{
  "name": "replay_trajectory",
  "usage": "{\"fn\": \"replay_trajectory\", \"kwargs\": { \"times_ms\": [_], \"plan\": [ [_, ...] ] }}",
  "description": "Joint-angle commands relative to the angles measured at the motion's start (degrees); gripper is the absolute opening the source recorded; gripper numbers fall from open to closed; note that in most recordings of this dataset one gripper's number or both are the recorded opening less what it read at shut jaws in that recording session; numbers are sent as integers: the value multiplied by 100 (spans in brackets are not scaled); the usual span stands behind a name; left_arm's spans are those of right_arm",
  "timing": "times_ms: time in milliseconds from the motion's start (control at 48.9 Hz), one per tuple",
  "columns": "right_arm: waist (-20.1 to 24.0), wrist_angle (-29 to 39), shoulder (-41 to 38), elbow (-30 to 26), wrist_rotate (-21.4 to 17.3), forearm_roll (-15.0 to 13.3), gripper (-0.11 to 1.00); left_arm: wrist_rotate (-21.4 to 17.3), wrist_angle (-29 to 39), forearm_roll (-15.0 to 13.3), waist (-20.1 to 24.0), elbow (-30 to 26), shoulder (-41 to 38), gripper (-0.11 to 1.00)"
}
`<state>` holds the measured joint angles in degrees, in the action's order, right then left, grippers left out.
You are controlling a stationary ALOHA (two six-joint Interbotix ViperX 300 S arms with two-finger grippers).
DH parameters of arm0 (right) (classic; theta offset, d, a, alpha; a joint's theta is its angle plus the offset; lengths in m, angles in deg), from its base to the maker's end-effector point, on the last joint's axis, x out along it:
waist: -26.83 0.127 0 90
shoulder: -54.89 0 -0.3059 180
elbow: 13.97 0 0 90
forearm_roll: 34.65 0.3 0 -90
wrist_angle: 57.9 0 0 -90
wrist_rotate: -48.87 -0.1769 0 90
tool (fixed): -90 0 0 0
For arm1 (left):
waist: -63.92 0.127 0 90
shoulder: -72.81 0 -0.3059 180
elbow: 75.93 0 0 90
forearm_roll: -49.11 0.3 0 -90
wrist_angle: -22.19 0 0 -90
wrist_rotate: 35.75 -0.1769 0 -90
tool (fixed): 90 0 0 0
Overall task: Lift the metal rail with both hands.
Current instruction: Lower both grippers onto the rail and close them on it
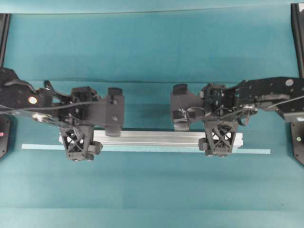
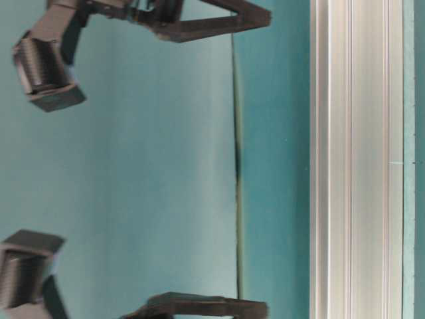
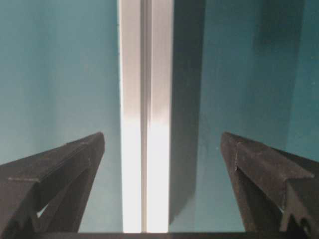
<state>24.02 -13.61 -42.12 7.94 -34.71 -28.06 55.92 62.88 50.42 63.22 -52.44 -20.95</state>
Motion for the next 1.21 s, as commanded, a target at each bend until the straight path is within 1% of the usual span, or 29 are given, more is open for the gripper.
{"fn": "replay_trajectory", "kwargs": {
  "times_ms": [0,164,389,696,1085,1187],
  "plan": [
    [70,-114,-79,35,-53,0,96,-9,-79,26,-26,-53,-62,98],
    [167,-272,-281,97,-44,0,96,-62,-519,26,-18,97,-264,98],
    [185,-519,-624,105,-44,-9,96,-62,-809,26,18,299,-580,98],
    [176,-932,-958,220,-26,-9,96,-62,-1020,26,35,290,-993,98],
    [185,-1090,-1037,316,-35,-9,95,-70,-1072,26,44,308,-1011,98],
    [167,-1116,-1037,316,-62,-9,94,-62,-1116,26,44,299,-1002,96]
  ]
}}
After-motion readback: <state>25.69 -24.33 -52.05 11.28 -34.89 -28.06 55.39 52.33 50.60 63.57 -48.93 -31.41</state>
